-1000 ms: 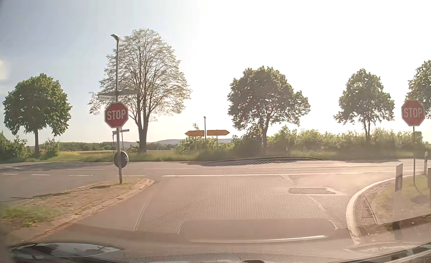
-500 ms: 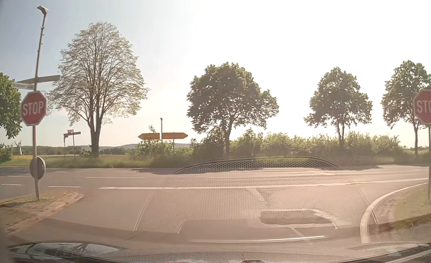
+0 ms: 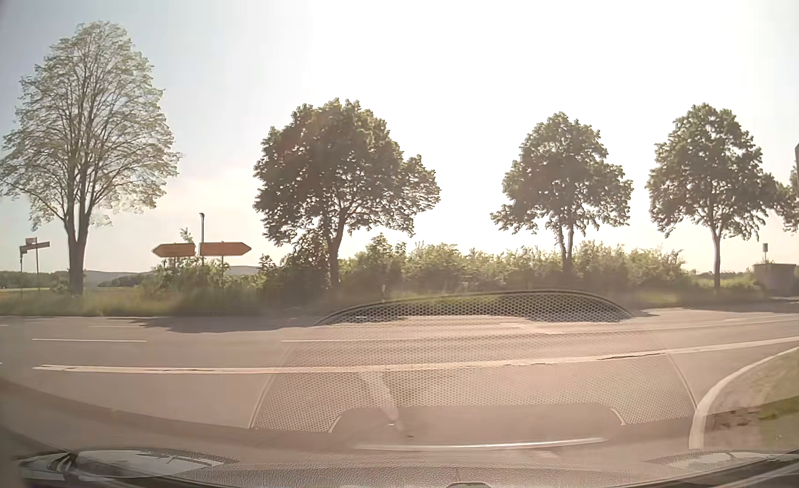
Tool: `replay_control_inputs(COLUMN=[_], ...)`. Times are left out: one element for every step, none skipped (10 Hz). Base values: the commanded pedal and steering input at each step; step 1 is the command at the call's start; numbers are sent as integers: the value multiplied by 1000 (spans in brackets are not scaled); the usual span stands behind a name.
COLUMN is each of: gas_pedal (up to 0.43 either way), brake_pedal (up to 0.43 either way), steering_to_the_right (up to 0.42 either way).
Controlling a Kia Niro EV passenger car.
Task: Follow the waypoints while adhering to traffic rules and regulations
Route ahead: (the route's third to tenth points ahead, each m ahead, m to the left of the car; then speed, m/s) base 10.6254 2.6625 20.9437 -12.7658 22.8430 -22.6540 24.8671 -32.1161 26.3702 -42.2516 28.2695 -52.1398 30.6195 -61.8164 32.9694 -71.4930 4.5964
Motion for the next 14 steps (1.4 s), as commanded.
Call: replay_control_inputs(gas_pedal=[0,0,0,0,0,0,0,0,0,0,0,0,0,0], brake_pedal=[226,238,238,238,250,250,250,250,256,250,256,256,256,262], steering_to_the_right=[244,244,244,244,244,244,244,244,244,244,244,243,243,243])
